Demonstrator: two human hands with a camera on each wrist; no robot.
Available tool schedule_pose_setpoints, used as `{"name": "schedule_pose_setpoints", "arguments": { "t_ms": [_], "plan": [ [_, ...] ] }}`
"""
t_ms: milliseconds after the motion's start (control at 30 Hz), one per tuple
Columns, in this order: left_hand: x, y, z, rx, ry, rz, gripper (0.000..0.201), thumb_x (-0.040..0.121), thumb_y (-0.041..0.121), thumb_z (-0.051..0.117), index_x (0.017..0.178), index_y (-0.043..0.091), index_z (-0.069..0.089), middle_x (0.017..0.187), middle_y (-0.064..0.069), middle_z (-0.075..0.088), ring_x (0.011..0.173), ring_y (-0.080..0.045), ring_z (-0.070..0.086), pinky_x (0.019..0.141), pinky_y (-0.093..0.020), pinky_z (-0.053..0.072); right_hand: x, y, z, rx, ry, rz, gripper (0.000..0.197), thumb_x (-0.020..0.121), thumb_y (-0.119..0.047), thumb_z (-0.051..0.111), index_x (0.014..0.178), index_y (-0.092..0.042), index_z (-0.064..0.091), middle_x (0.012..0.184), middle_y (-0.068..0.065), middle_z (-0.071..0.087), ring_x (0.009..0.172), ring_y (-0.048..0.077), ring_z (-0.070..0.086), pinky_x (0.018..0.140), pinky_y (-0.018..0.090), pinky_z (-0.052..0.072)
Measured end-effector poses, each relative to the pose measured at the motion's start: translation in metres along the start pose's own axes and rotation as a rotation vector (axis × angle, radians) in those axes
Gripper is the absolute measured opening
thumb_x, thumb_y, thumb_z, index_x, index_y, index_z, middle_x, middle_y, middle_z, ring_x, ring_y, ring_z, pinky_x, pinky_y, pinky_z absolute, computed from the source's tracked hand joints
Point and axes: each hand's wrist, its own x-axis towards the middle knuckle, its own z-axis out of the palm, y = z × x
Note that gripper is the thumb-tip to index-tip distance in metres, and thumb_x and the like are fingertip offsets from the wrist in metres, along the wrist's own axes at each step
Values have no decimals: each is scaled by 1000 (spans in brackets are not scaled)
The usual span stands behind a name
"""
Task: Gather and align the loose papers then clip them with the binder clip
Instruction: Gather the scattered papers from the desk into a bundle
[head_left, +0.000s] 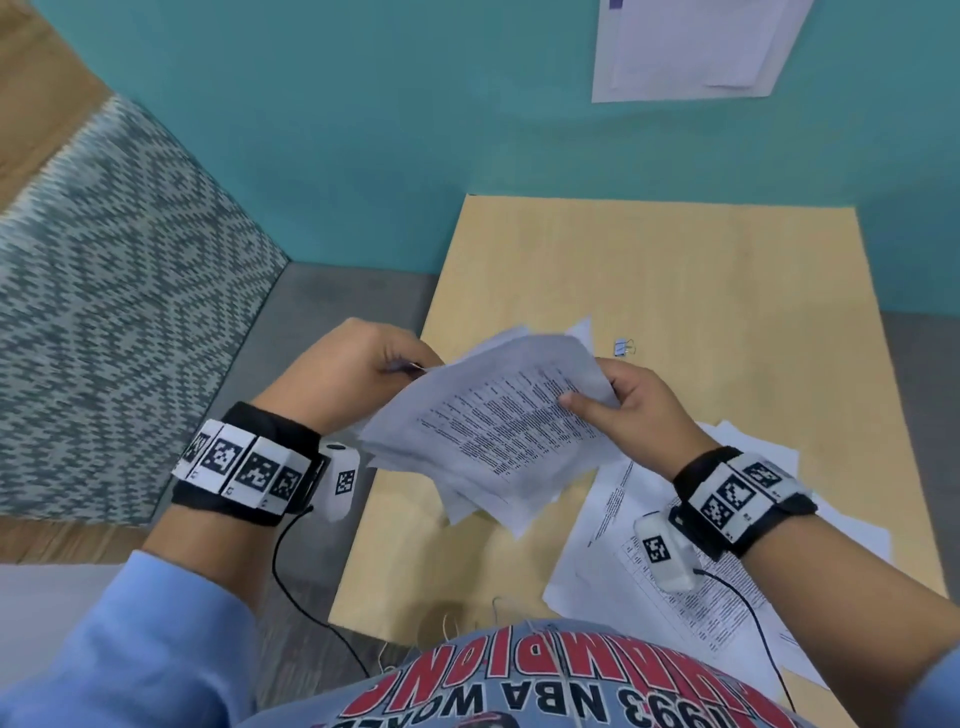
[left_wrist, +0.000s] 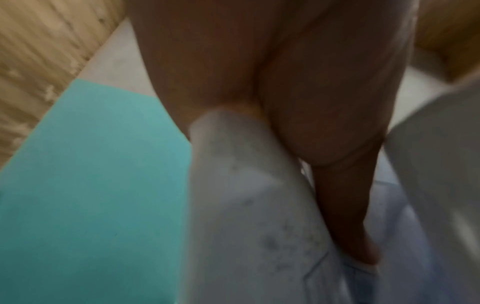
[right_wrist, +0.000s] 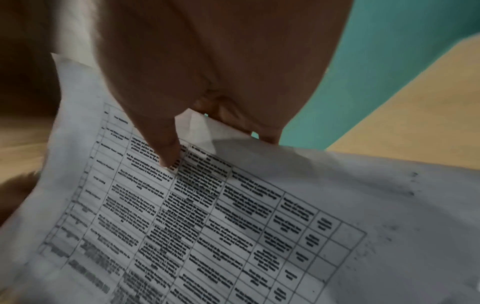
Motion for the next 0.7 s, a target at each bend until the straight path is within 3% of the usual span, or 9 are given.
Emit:
{"name": "schedule_pose_setpoints", "arguments": {
  "t_ms": [67,133,233,300,333,433,533,633,700],
  "plan": [
    [4,7,-3,37,-18,35,21,91,12,80,91,32,85,83,23,78,79,8,71,71,-28,57,-7,-5,2,-30,-4,-57,13,91,-12,78,85,-23,74,76,-17,66,72,1,59,72,20,45],
    [8,17,-7,37,-49,26,22,94,21,80,82,39,81,72,26,73,67,8,64,64,-23,48,-13,-9,4,-81,-6,-134,20,89,-9,80,84,-27,77,82,-20,61,80,0,60,79,10,42],
    [13,34,-13,41,-70,42,47,94,21,79,66,54,63,62,35,63,60,11,56,56,-9,36,-23,-19,3,-107,0,-186,8,87,-9,82,87,-17,82,93,-4,67,87,-1,61,82,9,42],
    [16,45,-18,44,-75,64,40,93,23,80,76,56,63,71,41,66,69,18,59,63,-6,41,-27,-22,0,-84,40,-172,11,85,-10,84,87,-20,83,90,2,73,82,-2,62,78,11,44],
    [17,50,-20,30,-78,69,29,92,26,82,87,53,69,81,40,70,78,18,64,71,-8,46,-28,-21,-2,-57,73,-169,16,84,-8,84,85,-24,82,87,-5,76,80,-3,64,76,11,46],
    [21,54,-24,-101,-52,39,35,87,29,86,118,41,73,108,15,82,102,-13,77,98,-41,59,-32,-23,-8,26,170,-178,33,84,-3,83,84,-36,79,83,-22,78,78,-6,68,77,10,49],
    [20,47,-25,-369,28,32,44,80,32,92,120,38,74,113,-2,82,107,-20,77,103,-44,60,-40,-25,-20,84,226,-202,38,85,1,80,81,-37,80,76,-20,77,65,-6,64,67,8,47],
    [14,26,-15,-731,89,18,70,63,67,91,122,34,72,111,-4,79,97,-15,73,89,-37,57,-53,-31,-36,132,329,-212,15,84,0,81,86,-14,80,73,-2,78,60,1,60,63,15,48],
    [10,10,2,-933,18,-5,89,55,66,96,129,25,66,117,-3,74,105,-16,70,91,-37,55,-63,-35,-48,157,368,-219,11,84,-4,81,93,1,78,89,21,78,77,14,65,75,27,53]
  ]
}}
